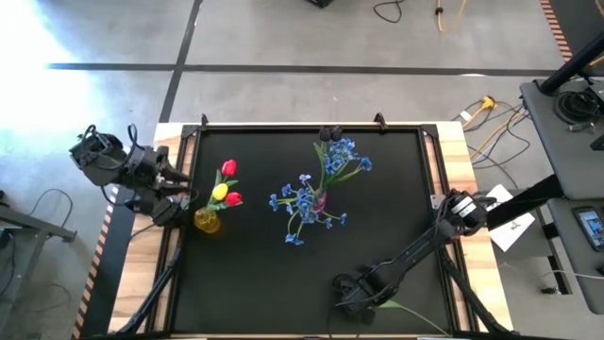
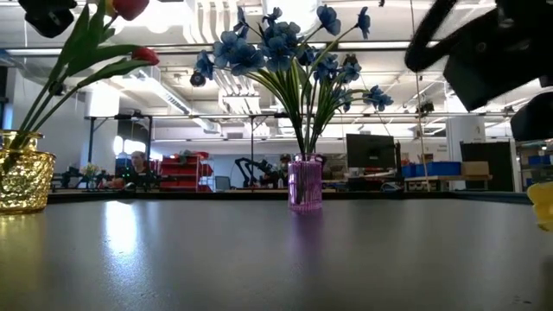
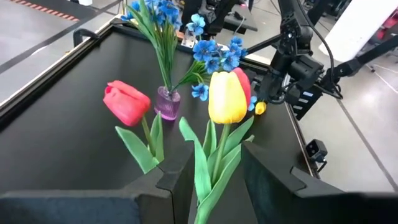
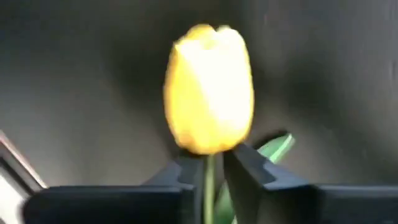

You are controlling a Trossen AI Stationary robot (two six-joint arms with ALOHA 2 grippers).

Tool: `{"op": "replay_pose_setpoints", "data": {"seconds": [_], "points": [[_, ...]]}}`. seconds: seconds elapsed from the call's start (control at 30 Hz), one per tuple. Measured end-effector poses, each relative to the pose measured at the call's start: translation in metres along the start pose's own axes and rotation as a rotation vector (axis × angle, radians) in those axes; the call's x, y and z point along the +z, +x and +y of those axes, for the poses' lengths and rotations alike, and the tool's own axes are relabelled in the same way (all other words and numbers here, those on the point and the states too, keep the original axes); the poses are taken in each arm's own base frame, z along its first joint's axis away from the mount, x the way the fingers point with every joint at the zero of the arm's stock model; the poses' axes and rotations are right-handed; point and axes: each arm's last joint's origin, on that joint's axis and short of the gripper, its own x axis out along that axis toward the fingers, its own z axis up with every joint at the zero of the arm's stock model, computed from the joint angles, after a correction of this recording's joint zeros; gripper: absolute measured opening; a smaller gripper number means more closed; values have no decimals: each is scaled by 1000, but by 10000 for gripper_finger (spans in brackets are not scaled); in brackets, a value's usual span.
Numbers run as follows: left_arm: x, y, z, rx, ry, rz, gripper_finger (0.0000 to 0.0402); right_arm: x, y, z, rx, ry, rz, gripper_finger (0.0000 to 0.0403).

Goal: Sort flowers into vase by color
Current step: Put the yellow flower into the yellow vase

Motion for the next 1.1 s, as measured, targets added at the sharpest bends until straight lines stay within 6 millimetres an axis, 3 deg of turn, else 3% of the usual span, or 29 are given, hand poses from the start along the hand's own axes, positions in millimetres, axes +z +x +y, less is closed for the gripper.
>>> {"op": "replay_pose_setpoints", "data": {"seconds": [0.1,0.33,0.6,0.73,0.9,1.1], "points": [[1,2,-3,-13,6,-19,117,13,-15,3,35,0,-103,18],[14,1,-11,-83,48,-136,117,61,-72,4,71,-10,-396,14],[33,-1,-23,-169,1,-317,120,113,-152,11,214,-172,-781,13],[31,10,-33,-190,-33,-358,141,124,-190,13,240,-238,-938,13],[17,37,-49,-201,-26,-393,183,128,-235,17,225,-325,-1151,13],[5,68,-71,-198,40,-447,205,127,-273,20,180,-349,-1376,13]]}}
